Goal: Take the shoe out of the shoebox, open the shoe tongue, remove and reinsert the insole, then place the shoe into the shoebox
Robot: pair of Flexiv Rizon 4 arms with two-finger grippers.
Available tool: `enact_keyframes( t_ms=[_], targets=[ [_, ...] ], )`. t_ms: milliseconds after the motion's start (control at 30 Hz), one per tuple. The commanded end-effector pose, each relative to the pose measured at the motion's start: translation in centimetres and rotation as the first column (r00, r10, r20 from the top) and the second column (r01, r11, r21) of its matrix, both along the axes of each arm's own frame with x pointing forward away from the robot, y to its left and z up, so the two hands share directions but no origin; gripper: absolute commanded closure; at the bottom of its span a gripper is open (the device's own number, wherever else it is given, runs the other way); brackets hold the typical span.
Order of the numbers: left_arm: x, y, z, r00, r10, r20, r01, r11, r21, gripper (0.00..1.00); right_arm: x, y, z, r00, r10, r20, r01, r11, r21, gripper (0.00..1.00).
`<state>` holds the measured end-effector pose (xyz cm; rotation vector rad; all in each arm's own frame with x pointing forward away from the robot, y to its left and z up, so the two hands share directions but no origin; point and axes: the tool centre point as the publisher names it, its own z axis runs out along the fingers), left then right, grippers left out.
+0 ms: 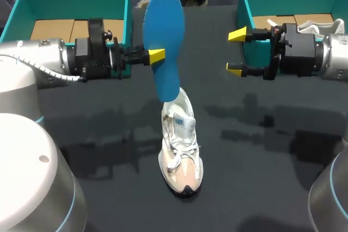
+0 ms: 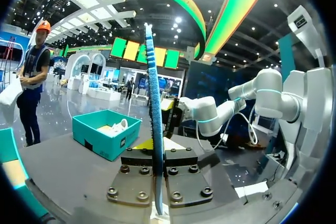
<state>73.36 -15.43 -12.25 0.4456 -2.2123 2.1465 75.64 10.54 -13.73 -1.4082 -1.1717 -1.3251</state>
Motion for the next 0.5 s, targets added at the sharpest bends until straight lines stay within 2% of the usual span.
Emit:
enact_keyframes(
  t_ms=[33, 167, 267, 333, 500],
  targets=[
    [-0.09, -0.02, -0.08, 0.994, 0.003, -0.110, -0.004, 1.000, -0.012, 1.00, -0.07, 0.06, 0.00, 1.000, 0.000, -0.002, 0.000, 1.000, -0.004, 0.00],
    [0.07, -0.19, -0.10, 0.930, -0.048, -0.364, 0.018, 0.996, -0.085, 1.00, -0.07, 0.06, 0.00, 1.000, 0.000, -0.002, 0.000, 1.000, -0.004, 0.00],
    [0.28, -0.18, -0.13, 0.861, -0.087, -0.501, 0.037, 0.993, -0.108, 1.00, -0.07, 0.06, 0.00, 1.000, 0.000, -0.002, 0.000, 1.000, -0.004, 0.00],
    [0.40, -0.21, -0.22, 0.804, -0.112, -0.584, 0.047, 0.991, -0.126, 1.00, -0.07, 0.06, 0.00, 1.000, 0.000, -0.002, 0.000, 1.000, -0.004, 0.00],
    [0.67, -0.38, -0.56, 0.707, -0.124, -0.696, 0.045, 0.990, -0.131, 1.00, -0.07, 0.06, 0.00, 1.000, 0.000, -0.002, 0.000, 1.000, -0.004, 0.00]
  ],
)
